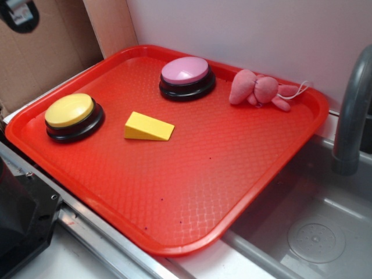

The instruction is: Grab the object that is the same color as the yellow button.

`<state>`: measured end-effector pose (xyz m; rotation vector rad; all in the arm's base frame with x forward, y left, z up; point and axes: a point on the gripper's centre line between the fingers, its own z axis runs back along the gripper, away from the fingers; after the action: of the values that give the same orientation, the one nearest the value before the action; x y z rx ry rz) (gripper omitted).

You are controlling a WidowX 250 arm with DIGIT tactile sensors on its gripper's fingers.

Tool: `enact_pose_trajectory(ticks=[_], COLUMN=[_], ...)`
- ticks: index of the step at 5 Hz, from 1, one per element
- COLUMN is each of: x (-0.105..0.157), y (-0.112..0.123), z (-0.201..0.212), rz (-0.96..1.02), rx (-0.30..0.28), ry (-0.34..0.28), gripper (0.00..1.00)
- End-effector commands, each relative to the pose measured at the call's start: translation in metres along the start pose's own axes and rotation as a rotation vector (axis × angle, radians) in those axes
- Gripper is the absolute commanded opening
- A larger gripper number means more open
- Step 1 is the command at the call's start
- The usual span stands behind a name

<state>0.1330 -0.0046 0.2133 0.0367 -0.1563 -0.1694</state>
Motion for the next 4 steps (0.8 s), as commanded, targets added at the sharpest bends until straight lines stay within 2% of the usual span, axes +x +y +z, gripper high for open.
enact_pose_trajectory(ticks=[1, 2, 3, 4], x=[0.018, 0.028, 0.038, 0.048], y=[0.029, 0.033, 0.031, 0.025], z=[-0.057, -0.091, -0.123, -0.15], rz=[-0.344, -0.484, -0.636, -0.702], rx=[-0.011, 0.045, 0.023, 0.028], ry=[-0.066, -0.128, -0.164, -0.22], gripper=[1.0, 1.0, 1.0, 1.0])
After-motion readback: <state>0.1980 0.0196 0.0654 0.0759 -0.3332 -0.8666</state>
